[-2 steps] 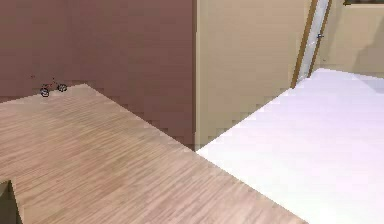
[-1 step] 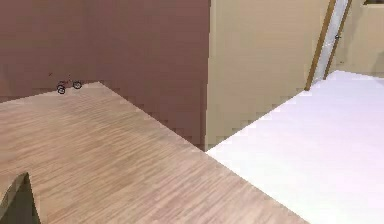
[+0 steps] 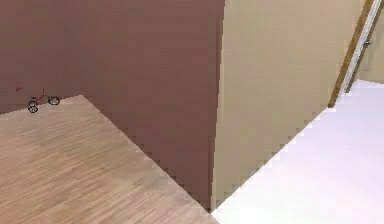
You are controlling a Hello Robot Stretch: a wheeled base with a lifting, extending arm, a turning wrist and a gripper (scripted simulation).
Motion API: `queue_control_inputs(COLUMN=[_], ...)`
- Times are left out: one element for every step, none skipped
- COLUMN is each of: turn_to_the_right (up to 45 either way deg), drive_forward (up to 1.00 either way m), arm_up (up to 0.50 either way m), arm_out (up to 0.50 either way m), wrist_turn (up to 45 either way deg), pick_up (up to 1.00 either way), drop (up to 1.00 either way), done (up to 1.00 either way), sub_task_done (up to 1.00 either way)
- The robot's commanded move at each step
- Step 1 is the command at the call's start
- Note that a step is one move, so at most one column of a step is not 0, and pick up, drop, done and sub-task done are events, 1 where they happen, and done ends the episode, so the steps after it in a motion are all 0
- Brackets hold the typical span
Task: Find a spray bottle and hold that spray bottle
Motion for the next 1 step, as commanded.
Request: queue_control_inputs(turn_to_the_right=[-39.0], drive_forward=[0.0], arm_up=[0.0], arm_out=[0.0], wrist_turn=[0.0], pick_up=[0.0], drop=[0.0], done=[0.0], sub_task_done=[0.0])
